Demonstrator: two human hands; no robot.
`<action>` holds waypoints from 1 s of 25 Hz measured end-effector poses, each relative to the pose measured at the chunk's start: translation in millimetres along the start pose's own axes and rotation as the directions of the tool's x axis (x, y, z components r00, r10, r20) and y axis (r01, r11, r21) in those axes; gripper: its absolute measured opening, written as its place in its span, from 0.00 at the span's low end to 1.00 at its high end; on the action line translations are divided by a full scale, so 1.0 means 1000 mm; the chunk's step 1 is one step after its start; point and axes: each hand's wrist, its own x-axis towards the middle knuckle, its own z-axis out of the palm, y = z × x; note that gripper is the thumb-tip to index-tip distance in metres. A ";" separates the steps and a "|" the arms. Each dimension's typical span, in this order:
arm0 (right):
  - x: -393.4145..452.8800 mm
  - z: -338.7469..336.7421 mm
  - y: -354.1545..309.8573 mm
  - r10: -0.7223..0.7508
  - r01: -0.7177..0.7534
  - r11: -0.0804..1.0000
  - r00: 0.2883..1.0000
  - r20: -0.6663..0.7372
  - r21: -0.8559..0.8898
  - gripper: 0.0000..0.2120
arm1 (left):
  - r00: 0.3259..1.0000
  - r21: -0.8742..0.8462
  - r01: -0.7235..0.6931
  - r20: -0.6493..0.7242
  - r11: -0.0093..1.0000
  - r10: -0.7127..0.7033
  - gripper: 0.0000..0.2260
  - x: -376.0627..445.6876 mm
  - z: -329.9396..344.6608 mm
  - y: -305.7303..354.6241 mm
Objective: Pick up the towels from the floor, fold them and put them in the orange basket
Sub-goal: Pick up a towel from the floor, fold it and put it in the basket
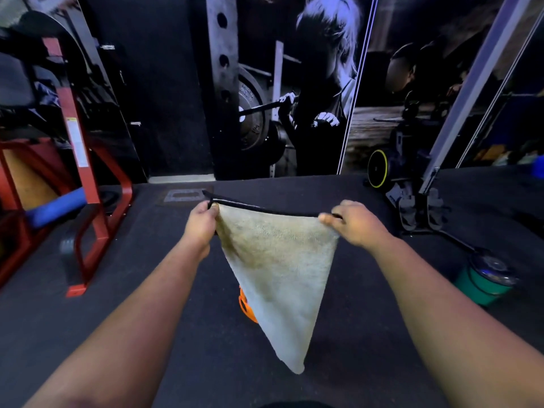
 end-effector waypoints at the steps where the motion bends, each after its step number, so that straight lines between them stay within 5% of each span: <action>1: 0.000 -0.001 -0.001 0.019 -0.012 0.987 0.999 0.042 -0.160 0.23 | 1.000 -0.007 -0.022 0.006 1.000 0.022 0.10 -0.002 0.005 -0.001; 3: 0.001 0.003 0.001 0.036 -0.029 0.983 0.999 0.035 -0.183 0.19 | 0.992 0.091 -0.115 0.065 0.989 0.109 0.10 -0.010 0.014 0.002; 5: 0.002 0.014 0.006 0.070 -0.059 0.993 0.993 -0.094 0.106 0.14 | 0.934 0.386 -0.290 0.313 0.876 0.171 0.06 -0.017 0.016 0.009; 7: 0.001 0.018 0.006 0.164 -0.062 0.859 0.974 -0.158 0.508 0.12 | 0.822 0.710 -0.531 0.564 0.463 0.078 0.23 -0.022 0.016 0.013; 8: -0.002 0.017 0.000 0.205 -0.048 0.720 0.968 -0.146 0.693 0.12 | 0.799 0.770 -0.589 0.600 0.245 0.033 0.25 -0.025 0.017 0.016; 9: -0.005 0.017 -0.009 0.235 -0.015 0.548 0.962 -0.137 0.836 0.12 | 0.794 0.782 -0.604 0.606 0.155 0.037 0.20 -0.026 0.018 0.021; 10: -0.009 0.017 -0.019 0.260 0.044 0.361 0.955 -0.146 0.931 0.14 | 0.792 0.764 -0.604 0.605 0.226 0.073 0.13 -0.028 0.019 0.030; 12: -0.021 0.023 -0.031 0.299 0.182 0.060 0.935 -0.192 0.981 0.18 | 0.795 0.553 -0.512 0.595 0.657 0.119 0.09 -0.036 0.022 0.052; 13: -0.031 0.032 -0.036 0.267 0.184 0.058 0.944 -0.192 0.981 0.21 | 0.802 0.386 -0.413 0.583 0.825 0.129 0.09 -0.043 0.027 0.066; 14: -0.040 0.042 -0.041 0.192 0.120 0.165 0.970 -0.151 0.979 0.25 | 0.807 0.231 -0.338 0.570 0.913 0.155 0.09 -0.050 0.031 0.080; 16: -0.054 0.066 -0.047 0.055 -0.048 0.485 0.998 0.025 0.873 0.26 | 0.814 -0.009 -0.274 0.530 0.962 0.237 0.11 -0.056 0.043 0.104; 17: -0.053 0.074 -0.046 0.069 -0.107 0.555 0.994 0.082 0.825 0.21 | 0.833 -0.115 -0.239 0.486 0.964 0.265 0.11 -0.056 0.048 0.115; 19: -0.047 0.074 -0.054 0.136 -0.158 0.410 0.984 0.112 0.898 0.08 | 0.879 -0.298 -0.134 0.405 0.945 0.253 0.10 -0.048 0.053 0.119; 21: -0.036 0.066 -0.064 0.172 -0.145 0.222 0.979 0.108 0.964 0.10 | 0.878 -0.440 -0.030 0.418 0.898 0.234 0.20 -0.039 0.052 0.086; 23: -0.026 0.054 -0.075 0.161 -0.113 0.179 0.983 0.085 0.977 0.11 | 0.854 -0.332 0.138 0.517 0.933 0.058 0.40 -0.051 0.050 0.021; 25: -0.014 0.045 -0.079 0.194 -0.091 0.177 0.979 0.056 0.980 0.08 | 0.818 -0.098 0.195 0.566 0.976 -0.106 0.43 -0.088 0.052 -0.038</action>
